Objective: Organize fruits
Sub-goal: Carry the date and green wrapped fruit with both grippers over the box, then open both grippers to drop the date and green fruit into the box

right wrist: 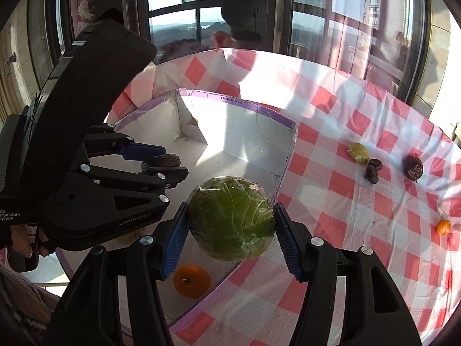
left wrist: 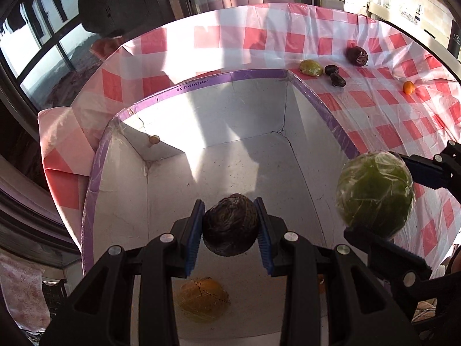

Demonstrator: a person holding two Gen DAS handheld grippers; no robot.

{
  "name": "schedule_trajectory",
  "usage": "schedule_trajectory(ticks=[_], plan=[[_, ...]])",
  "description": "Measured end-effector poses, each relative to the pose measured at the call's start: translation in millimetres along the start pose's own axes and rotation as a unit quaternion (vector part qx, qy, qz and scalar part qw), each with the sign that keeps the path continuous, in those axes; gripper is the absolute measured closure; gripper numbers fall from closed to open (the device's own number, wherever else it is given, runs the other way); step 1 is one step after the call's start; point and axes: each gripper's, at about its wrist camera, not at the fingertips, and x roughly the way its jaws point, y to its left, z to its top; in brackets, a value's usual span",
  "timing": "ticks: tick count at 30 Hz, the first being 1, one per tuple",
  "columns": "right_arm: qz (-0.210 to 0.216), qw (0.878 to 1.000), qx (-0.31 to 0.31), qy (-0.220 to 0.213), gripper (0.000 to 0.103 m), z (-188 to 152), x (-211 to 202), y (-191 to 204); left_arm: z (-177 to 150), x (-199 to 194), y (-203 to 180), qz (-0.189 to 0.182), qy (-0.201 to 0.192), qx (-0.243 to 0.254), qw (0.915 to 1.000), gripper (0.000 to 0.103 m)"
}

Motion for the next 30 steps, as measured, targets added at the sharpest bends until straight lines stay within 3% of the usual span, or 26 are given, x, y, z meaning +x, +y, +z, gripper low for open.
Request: schedule_trajectory(ticks=[13,30], plan=[[0.027,0.998,-0.027,0.042,0.045,-4.8,30.8,27.7,-26.5,18.2,36.7,0.015,0.039,-0.034,0.9985,0.068],[0.038,0.995,-0.054,0.072,0.045,-5.1,52.5,40.5,-28.5,33.2,43.1,0.003,0.073,-0.035,0.9967,0.068]])
